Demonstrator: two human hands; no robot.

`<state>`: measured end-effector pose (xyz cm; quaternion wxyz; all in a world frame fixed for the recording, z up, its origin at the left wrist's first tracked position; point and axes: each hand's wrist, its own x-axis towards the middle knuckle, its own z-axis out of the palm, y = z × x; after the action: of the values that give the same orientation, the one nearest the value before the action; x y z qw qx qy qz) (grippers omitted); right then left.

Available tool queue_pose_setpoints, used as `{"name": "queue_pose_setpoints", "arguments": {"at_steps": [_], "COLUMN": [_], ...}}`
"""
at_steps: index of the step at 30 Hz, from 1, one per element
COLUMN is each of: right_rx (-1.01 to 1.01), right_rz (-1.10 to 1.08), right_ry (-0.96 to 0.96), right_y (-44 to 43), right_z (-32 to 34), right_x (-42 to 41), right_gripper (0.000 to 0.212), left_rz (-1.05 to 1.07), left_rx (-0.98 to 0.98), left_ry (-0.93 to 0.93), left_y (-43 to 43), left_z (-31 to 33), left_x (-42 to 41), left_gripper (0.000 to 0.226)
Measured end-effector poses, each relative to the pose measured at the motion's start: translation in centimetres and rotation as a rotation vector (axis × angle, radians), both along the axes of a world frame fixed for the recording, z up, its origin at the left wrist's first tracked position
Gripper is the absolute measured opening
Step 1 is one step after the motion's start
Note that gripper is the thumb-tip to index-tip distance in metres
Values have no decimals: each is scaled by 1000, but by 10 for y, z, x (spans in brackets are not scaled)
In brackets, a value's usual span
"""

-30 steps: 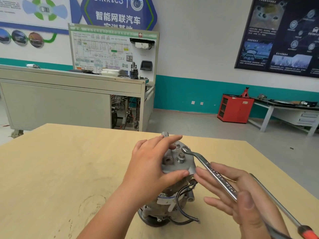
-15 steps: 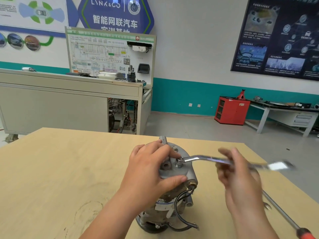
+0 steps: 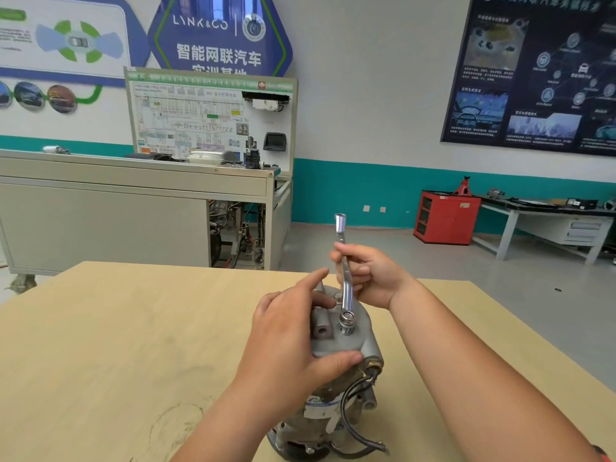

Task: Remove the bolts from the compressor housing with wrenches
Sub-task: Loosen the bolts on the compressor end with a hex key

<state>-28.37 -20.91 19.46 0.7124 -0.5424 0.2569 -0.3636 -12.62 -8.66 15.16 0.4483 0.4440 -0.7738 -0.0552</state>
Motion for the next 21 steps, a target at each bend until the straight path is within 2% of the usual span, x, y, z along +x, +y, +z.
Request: {"name": "queue_pose_setpoints", "arguments": {"at_steps": [2, 5, 8, 11, 16, 18, 21], "right_rx": [101, 236, 182, 8, -305, -401, -498], "right_rz": [16, -121, -350, -509, -829, -816, -734], "right_ry": [-228, -598, -799, -710, -246, -128, 14], "right_y": [3, 15, 44, 91, 160, 174, 190], "right_z": [-5, -11, -16, -23, -44, -51, -46], "right_x": [-4, -10, -27, -47, -49, -37, -15], "right_gripper": [32, 29, 26, 28, 15, 9, 68], "left_rz": [3, 18, 17, 18, 13, 3, 9], "left_rx": [2, 1, 7, 17, -5, -31, -62], "left_ry": [-15, -23, -21, -18, -6, -11, -21], "left_y": [0, 0, 1, 1, 2, 2, 2], "left_z": [0, 0, 0, -1, -2, -2, -1], "left_x": [0, -1, -1, -1, 0, -1, -1], "left_gripper": [90, 91, 90, 91, 84, 75, 62]}}
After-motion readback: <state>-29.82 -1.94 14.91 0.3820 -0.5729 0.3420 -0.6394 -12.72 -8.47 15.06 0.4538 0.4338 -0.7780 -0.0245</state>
